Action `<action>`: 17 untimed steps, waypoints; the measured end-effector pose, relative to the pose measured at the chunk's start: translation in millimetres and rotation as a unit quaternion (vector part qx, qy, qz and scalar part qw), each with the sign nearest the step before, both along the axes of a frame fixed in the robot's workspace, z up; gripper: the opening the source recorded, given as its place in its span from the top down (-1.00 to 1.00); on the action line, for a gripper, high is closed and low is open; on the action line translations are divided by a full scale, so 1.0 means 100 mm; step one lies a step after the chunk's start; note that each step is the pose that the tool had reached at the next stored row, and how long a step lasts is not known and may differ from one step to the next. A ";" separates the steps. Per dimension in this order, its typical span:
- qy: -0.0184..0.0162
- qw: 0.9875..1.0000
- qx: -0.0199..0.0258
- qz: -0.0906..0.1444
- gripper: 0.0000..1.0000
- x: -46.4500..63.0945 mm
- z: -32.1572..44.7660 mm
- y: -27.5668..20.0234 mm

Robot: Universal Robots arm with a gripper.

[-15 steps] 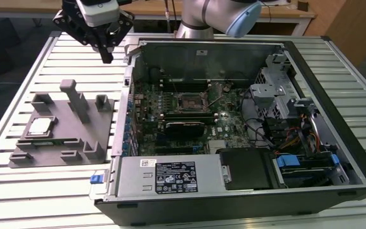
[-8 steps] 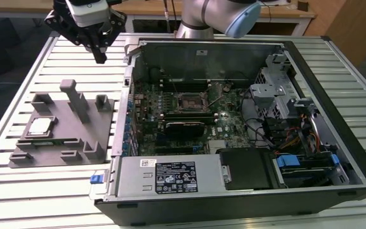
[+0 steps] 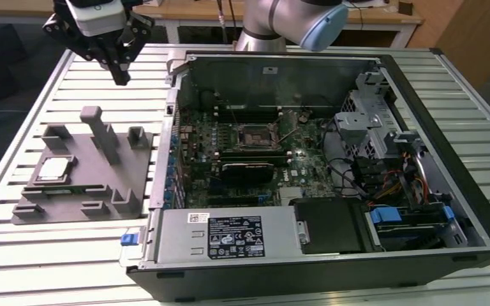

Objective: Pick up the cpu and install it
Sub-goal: 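Reach for the cpu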

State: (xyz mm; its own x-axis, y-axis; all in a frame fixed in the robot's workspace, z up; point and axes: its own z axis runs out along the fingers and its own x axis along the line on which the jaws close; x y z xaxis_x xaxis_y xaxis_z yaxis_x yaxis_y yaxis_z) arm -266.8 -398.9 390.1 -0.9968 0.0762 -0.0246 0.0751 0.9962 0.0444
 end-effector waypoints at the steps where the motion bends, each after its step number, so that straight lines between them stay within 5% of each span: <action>1: 0.000 1.000 0.000 0.000 0.79 -0.02 0.000 0.000; 17: 0.001 1.000 0.000 0.000 0.79 -0.28 -0.007 0.000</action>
State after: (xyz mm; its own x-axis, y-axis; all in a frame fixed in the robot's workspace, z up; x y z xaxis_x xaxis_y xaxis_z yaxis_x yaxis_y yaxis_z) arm -294.7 -399.0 389.4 -0.9968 0.0763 -0.0231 0.0752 0.9962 0.0443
